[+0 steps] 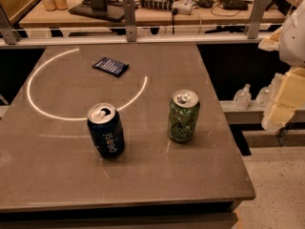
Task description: Move green can near rxbar blueberry
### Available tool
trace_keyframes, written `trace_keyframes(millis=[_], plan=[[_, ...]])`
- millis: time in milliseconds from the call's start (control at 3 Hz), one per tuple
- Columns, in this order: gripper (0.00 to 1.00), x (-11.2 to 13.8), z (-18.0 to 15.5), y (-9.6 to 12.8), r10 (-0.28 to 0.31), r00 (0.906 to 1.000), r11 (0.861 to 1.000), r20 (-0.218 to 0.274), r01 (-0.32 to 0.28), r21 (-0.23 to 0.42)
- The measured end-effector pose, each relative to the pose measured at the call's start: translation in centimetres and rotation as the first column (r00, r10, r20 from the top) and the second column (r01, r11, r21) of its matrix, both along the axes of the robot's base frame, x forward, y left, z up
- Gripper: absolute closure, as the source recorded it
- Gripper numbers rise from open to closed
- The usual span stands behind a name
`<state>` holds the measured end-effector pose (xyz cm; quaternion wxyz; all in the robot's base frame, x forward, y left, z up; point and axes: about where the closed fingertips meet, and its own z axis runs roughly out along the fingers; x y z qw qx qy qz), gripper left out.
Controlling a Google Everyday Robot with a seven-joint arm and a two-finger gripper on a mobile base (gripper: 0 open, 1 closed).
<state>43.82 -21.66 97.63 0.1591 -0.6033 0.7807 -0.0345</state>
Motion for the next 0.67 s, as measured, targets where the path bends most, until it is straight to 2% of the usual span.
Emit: trace_keyframes(millis=[333, 667], plan=[[0.00, 0.00, 0.00, 0.00, 0.000, 1.0000, 1.000, 0.000, 0.000, 0.000], [0.00, -0.15, 0.13, 0.28, 0.014, 0.9999, 0.997, 0.010, -0.015, 0.072]])
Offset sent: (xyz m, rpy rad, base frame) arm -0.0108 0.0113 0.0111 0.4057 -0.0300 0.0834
